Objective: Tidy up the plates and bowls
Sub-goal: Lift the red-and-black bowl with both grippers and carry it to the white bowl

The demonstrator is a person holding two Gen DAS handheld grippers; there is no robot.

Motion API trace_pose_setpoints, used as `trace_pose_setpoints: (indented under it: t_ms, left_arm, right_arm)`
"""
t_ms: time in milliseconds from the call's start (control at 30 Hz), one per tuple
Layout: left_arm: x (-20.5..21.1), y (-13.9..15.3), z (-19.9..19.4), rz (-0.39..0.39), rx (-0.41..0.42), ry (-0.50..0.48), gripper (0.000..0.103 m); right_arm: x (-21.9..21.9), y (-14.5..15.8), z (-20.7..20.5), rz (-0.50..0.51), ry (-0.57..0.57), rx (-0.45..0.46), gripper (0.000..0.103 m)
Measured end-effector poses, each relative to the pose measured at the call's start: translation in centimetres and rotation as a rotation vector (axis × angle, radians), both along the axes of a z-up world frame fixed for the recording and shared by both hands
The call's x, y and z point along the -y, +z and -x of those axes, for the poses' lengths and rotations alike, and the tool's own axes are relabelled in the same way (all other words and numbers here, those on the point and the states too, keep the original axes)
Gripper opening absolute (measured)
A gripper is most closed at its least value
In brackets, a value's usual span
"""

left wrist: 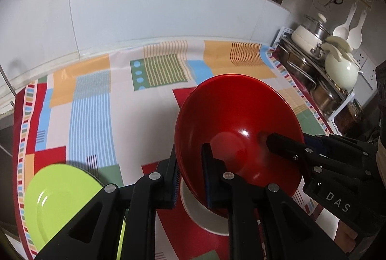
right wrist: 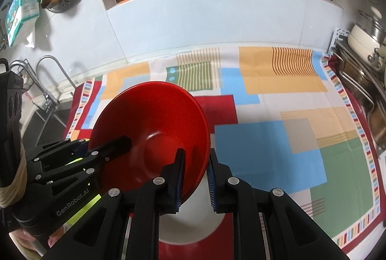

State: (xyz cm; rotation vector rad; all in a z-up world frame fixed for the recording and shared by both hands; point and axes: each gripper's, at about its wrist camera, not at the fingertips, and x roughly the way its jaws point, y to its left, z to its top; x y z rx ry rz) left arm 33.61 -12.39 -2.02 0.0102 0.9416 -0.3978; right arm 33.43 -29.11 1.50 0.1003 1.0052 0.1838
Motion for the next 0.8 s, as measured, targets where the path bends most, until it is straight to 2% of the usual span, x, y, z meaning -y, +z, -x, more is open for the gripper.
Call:
trace_pose_setpoints:
  t_ms: [567, 800]
  left_arm:
    - [1.1, -3.8, 1.7, -0.035, -0.119, -0.02, 0.018]
    - [1.2, -4.6, 2.0, -0.042, -0.136, -0.023, 0.018]
  right_arm:
    - [1.0, -3.3, 2.2, -0.018, -0.022, -0.103, 0.019]
    - [1.0, -4.4, 2.6, -0.018, -0.019, -0.132, 0.019]
